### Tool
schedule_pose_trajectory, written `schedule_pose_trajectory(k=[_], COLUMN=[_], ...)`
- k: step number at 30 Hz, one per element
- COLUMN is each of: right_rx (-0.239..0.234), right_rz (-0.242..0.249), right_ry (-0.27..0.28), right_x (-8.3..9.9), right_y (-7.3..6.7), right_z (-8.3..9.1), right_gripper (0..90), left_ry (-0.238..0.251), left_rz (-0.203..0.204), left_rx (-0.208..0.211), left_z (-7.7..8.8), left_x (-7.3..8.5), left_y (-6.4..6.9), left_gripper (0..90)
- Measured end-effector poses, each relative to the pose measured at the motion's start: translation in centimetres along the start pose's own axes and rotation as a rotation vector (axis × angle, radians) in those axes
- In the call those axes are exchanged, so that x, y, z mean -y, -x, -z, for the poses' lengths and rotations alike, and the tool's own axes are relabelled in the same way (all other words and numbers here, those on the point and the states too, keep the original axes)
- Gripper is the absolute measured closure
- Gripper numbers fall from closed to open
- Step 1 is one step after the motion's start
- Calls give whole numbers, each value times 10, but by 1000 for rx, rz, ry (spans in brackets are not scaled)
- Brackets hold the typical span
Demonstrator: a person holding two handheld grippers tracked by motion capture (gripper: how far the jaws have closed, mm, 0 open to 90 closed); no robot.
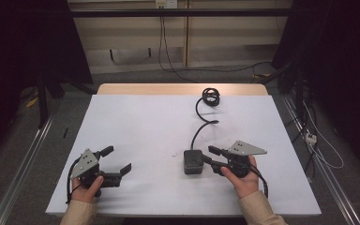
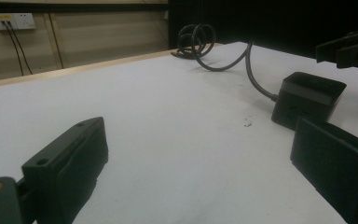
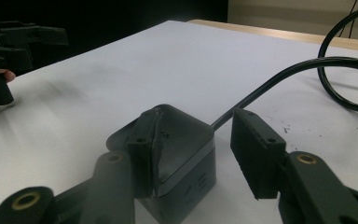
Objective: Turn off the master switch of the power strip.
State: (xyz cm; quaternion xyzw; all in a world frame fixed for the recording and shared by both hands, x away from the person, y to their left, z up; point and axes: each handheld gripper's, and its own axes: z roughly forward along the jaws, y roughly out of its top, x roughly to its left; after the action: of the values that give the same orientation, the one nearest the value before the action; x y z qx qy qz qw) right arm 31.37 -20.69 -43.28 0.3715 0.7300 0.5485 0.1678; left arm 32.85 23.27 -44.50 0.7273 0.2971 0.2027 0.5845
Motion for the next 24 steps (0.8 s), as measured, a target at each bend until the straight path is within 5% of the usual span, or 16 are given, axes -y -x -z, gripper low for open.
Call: schedule_pose_trajectory(k=[24], right_rx=[-46], right_rz=[-4], right_ry=[-34], right_x=[-2], right_y=[-1], right_z=[-6], right_gripper=[702], left_ry=[2], left_rz=[3], left_rx=[2], left_z=[0], left_x=[0], left_y=[0], left_gripper=[39])
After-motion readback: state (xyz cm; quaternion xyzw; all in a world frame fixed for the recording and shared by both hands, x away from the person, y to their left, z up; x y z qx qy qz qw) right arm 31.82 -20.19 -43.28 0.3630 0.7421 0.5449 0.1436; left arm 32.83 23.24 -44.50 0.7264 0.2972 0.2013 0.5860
